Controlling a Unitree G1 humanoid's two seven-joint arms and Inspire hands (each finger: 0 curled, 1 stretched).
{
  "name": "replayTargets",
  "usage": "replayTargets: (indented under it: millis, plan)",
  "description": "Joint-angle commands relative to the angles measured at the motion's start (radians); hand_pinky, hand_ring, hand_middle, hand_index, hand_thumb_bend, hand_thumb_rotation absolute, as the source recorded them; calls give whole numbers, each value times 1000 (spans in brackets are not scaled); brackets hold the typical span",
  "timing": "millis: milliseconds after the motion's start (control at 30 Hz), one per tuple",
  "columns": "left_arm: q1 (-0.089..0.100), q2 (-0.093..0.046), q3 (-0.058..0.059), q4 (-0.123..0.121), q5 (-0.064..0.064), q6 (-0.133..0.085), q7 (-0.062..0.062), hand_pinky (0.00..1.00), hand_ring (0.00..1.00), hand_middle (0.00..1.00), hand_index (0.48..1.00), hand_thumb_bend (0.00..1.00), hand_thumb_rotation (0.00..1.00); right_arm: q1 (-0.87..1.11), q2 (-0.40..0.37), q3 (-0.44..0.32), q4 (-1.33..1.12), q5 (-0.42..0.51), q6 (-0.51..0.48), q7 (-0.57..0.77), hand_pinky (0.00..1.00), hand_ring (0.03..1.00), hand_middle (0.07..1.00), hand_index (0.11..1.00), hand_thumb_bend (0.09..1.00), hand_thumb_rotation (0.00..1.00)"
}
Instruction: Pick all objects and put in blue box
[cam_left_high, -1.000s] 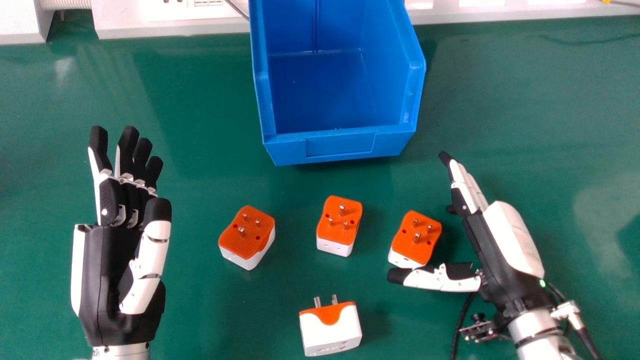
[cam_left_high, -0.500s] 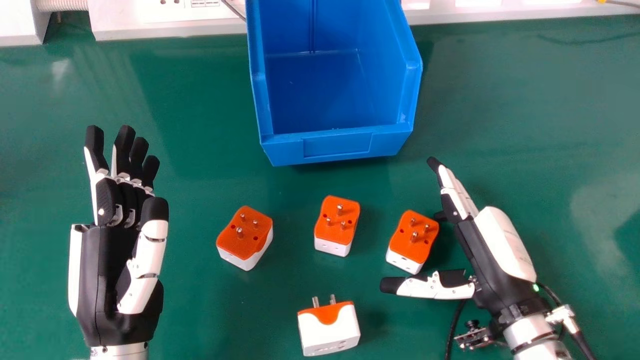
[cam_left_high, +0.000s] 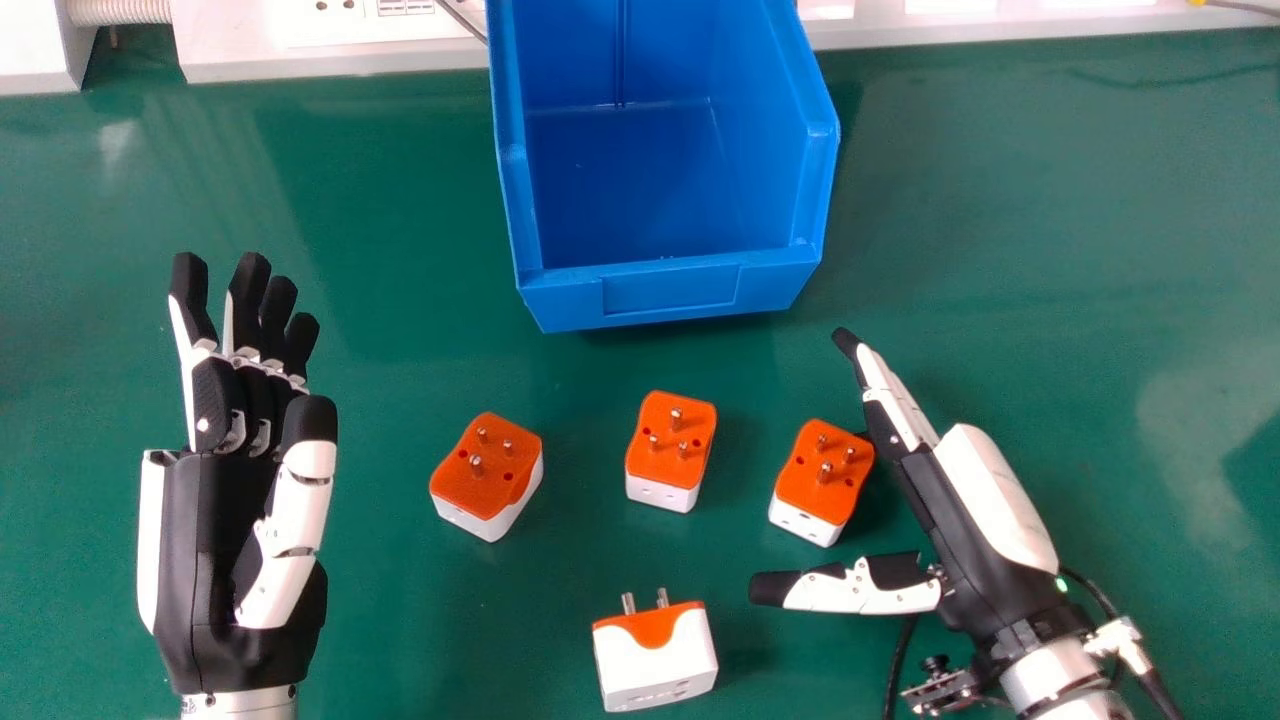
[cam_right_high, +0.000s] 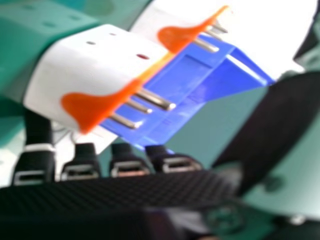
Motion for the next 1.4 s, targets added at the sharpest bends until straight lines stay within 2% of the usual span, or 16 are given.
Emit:
replayTargets:
  millis: [0, 233, 500, 667, 833, 933, 1100, 1367]
  plan:
    - [4, -2, -5, -15, -7, -12, -8, 1000, 1000, 999, 977, 309, 488, 24, 25, 35, 11, -34, -5, 65, 741, 987, 1000, 1000, 1000, 554]
    - [5, -5, -7, -17, -8, -15, -9, 1000, 1000, 999, 977, 309, 489, -5, 29, 36, 33, -44, 2, 58, 748, 988, 1000, 1000, 1000, 547]
    - [5, -5, -4, -15, -13, -23, -12, 1000, 1000, 999, 977, 306, 489, -14, 21, 30, 14, -40, 22, 77, 757, 990, 1000, 1000, 1000, 531]
    - [4, -5, -3, -9, -9, -27, -12, 1000, 1000, 999, 977, 307, 487, -22, 19, 16, 14, -32, 29, 67, 770, 991, 1000, 1000, 1000, 507]
    - [5, -3, -2, -5, 0, -33, -6, 1000, 1000, 999, 977, 308, 486, -30, 24, 2, 21, -35, 30, 34, 752, 944, 1000, 1000, 1000, 471]
    - [6, -2, -2, -9, -7, -28, -10, 1000, 1000, 999, 976, 309, 485, -32, 30, -7, 18, -38, 34, 4, 739, 921, 990, 1000, 1000, 453]
    - [7, -1, -3, -15, -14, -27, -15, 1000, 1000, 999, 977, 308, 484, -37, 49, -16, 43, -56, 26, -77, 722, 848, 914, 945, 1000, 366]
    - [12, 3, -3, -21, -11, -23, -12, 1000, 1000, 999, 977, 302, 481, -65, 64, -5, 99, -102, 42, -180, 644, 732, 781, 813, 999, 231]
